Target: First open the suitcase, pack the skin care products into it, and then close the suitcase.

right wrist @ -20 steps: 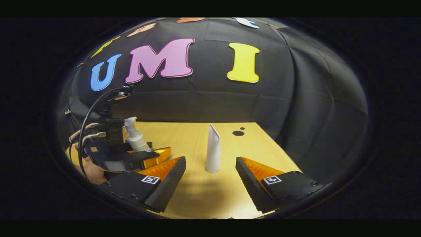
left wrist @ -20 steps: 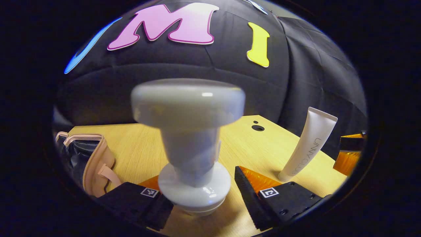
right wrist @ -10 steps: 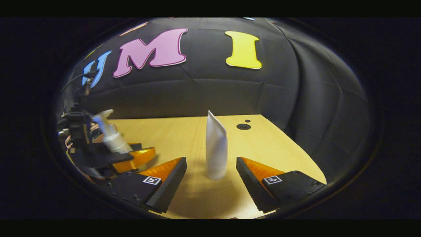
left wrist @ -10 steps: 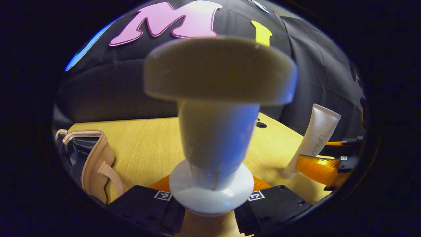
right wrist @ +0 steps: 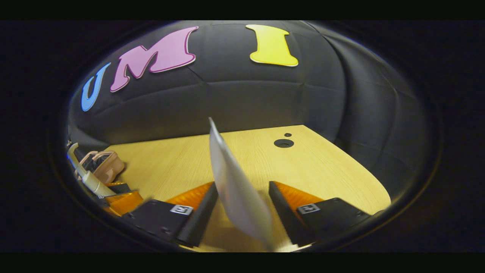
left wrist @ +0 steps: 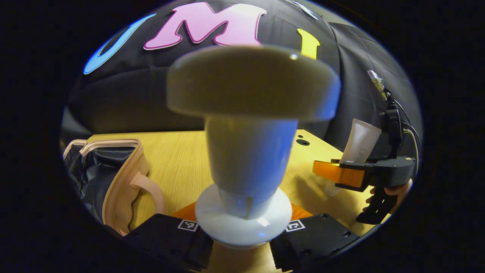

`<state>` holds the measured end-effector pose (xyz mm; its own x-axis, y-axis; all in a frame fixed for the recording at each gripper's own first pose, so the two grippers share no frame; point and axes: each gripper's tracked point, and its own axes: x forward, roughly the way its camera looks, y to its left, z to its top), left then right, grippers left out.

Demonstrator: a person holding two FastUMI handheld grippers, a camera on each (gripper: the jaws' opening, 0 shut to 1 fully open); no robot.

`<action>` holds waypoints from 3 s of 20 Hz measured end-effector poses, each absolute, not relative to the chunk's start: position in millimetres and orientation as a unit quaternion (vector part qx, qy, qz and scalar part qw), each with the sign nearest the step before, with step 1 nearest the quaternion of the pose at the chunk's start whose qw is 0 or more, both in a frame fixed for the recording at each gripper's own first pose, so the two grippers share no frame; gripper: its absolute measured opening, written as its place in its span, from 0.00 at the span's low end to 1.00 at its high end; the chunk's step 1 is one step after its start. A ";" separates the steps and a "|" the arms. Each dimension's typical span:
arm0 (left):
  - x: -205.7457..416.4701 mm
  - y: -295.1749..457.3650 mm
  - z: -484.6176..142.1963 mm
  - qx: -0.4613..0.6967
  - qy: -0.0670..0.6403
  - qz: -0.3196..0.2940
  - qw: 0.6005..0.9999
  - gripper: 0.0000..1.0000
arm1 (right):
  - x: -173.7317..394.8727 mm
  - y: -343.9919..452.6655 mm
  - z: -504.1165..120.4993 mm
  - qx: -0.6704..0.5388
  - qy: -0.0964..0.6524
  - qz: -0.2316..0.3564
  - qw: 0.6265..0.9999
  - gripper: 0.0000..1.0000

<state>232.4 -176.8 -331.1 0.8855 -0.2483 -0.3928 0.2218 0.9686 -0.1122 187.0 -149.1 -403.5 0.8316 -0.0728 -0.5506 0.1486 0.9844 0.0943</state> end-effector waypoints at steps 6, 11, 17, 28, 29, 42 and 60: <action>230.3 -176.2 -327.9 -0.034 0.202 -0.119 0.971 0.68 | 181.1 -137.7 -405.6 0.009 0.275 -0.014 0.961 0.39; 224.4 -175.1 -302.0 -0.044 0.178 -0.124 0.975 0.67 | 176.0 -121.2 -377.4 0.020 0.243 0.004 0.970 0.34; 211.8 -143.0 -238.5 -0.073 0.151 -0.113 0.979 0.67 | 165.1 -78.6 -308.2 0.008 0.196 0.052 0.979 0.34; 160.8 41.6 -225.7 -0.048 0.218 -0.023 0.974 0.67 | 119.7 118.1 -246.4 0.053 0.199 0.180 0.962 0.34; 158.1 55.2 -233.0 -0.043 0.233 -0.024 0.971 0.67 | 116.9 131.4 -243.4 0.060 0.201 0.183 0.961 0.34; 159.3 119.3 -368.1 -0.068 0.549 -0.049 0.831 0.67 | 111.0 192.5 -226.9 0.089 0.223 0.156 0.958 0.32; 127.2 230.9 -207.2 -0.021 0.315 0.090 0.945 0.98 | 118.0 259.2 -258.5 0.061 0.345 0.160 0.923 0.32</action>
<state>127.2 230.9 -207.2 0.7855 0.1566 -0.5987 -0.1825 0.9830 0.0176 118.0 259.2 -258.5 0.7101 0.3374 -0.6180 -0.2533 0.9414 0.2229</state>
